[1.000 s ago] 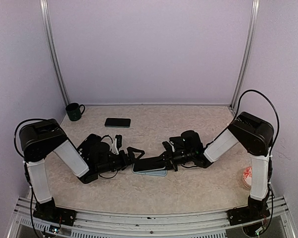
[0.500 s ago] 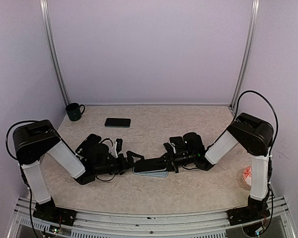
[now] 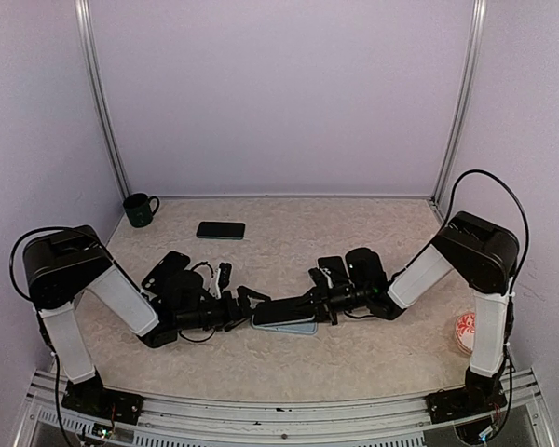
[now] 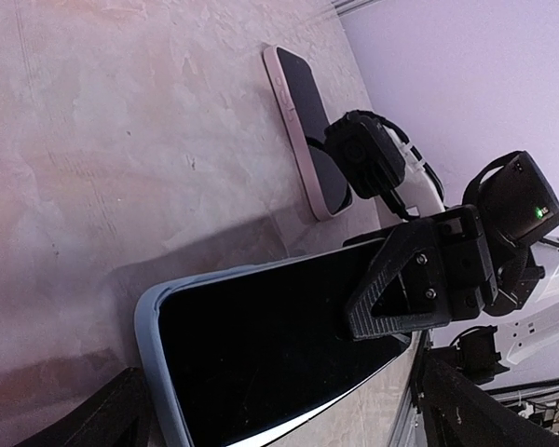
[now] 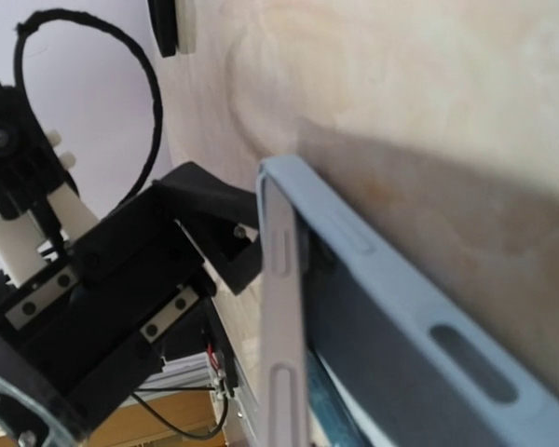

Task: Put the phone into the phone case
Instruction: Install the phone on the phone case.

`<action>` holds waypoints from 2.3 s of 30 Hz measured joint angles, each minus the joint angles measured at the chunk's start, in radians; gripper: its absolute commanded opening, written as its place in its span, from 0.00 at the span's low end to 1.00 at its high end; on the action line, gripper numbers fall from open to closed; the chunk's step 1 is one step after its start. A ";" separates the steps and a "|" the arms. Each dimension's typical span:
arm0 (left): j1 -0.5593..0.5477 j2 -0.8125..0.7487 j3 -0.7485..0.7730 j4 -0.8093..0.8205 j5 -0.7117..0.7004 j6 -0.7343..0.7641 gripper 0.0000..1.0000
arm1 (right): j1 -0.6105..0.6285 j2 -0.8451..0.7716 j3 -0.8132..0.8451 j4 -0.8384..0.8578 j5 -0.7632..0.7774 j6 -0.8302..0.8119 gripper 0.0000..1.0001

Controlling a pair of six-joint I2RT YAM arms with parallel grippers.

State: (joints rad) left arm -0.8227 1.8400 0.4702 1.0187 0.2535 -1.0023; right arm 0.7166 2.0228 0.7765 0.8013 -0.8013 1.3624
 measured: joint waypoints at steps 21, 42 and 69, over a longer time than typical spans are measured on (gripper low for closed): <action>-0.008 0.019 -0.012 0.058 0.054 -0.040 0.96 | 0.000 -0.039 -0.022 0.027 -0.007 -0.010 0.00; -0.023 0.008 -0.009 0.062 0.107 -0.037 0.82 | 0.023 -0.032 -0.021 0.076 -0.052 -0.043 0.00; -0.023 0.009 -0.009 0.005 0.132 -0.038 0.61 | 0.023 -0.023 -0.005 0.023 -0.090 -0.153 0.00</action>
State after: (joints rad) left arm -0.8455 1.8488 0.4610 1.0233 0.3855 -1.0405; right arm 0.7395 1.9999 0.7715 0.8242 -0.8909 1.2091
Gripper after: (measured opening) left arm 0.641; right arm 0.047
